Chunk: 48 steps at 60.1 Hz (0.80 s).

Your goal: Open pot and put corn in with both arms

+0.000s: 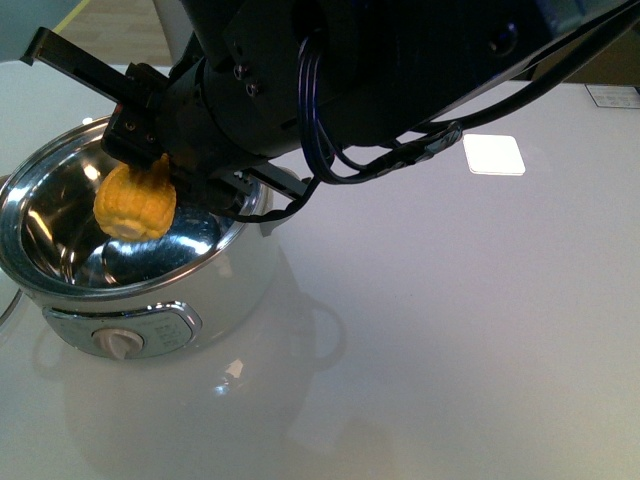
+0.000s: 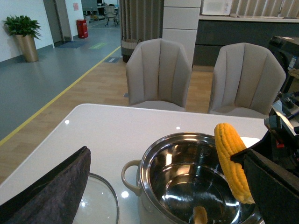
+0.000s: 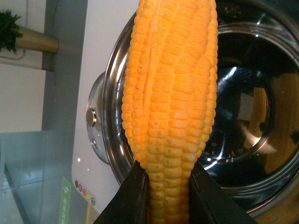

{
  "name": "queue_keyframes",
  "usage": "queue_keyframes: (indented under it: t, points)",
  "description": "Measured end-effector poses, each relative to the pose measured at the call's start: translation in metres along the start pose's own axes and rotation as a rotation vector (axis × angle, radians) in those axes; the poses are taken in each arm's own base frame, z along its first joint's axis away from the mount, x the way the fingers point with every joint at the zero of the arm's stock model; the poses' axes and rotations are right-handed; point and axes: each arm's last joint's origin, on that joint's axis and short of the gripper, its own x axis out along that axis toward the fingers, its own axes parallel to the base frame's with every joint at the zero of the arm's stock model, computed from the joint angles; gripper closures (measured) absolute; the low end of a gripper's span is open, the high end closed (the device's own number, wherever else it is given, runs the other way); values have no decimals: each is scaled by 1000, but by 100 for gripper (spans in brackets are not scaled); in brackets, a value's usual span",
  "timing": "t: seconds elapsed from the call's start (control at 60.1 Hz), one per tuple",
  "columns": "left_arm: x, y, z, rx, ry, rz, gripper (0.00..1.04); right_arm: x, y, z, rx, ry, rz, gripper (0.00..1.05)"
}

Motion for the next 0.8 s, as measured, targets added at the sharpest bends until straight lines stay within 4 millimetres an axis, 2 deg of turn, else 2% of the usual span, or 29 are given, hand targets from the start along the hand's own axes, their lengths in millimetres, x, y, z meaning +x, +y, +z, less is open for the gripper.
queue_keyframes:
  t: [0.366,0.499,0.532,0.798]
  points:
    - [0,0,0,0,0,0,7,11,-11,-16,8,73,-52,90]
    - [0,0,0,0,0,0,7,12,-11,-17,5,80,-56,68]
    - [0,0,0,0,0,0,7,12,-11,-17,4,81,-57,59]
    - [0,0,0,0,0,0,7,11,-11,-17,5,79,-58,19]
